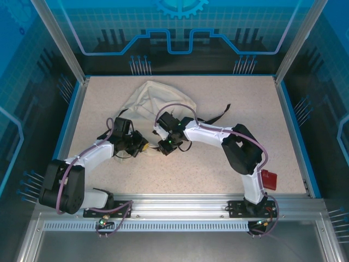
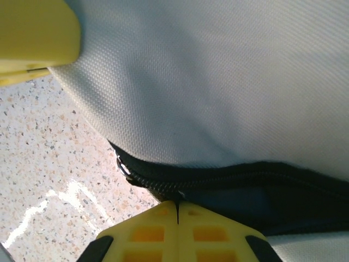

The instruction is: Pack the student bag

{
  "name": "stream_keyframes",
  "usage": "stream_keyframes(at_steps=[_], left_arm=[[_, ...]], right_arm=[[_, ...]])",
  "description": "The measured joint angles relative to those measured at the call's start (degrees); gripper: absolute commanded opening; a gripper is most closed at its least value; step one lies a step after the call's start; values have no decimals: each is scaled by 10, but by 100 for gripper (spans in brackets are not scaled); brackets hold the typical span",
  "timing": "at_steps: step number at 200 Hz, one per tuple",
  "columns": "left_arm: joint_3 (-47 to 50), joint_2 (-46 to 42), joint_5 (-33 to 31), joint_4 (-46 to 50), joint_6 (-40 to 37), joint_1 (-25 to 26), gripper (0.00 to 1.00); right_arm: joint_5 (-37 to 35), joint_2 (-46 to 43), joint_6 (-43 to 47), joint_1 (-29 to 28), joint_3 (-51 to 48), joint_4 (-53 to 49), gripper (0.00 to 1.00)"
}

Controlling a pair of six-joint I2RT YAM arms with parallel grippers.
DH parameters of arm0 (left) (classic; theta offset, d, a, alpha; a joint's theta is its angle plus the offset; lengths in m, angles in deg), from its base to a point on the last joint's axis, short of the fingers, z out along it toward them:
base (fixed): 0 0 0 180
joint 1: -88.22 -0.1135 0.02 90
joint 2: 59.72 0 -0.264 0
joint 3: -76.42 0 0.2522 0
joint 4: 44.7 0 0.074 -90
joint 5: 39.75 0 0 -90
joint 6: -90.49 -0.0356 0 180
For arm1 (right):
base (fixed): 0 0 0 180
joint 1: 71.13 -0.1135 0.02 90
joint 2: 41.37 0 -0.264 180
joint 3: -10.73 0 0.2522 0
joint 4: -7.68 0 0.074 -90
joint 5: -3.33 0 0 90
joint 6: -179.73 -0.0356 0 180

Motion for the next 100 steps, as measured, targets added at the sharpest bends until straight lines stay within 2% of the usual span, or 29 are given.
stream_keyframes(at_steps=[33, 68, 100], left_arm=[[2, 1, -3, -1, 0, 0, 0], [6, 2, -9, -6, 0, 1, 0], [8, 2, -8, -14, 0, 7, 0]], right_arm=[[-27, -25, -38, -8, 4, -17, 0], [-99, -35, -79, -21, 14, -51, 0], [-137, -35, -109, -22, 17, -66, 0]])
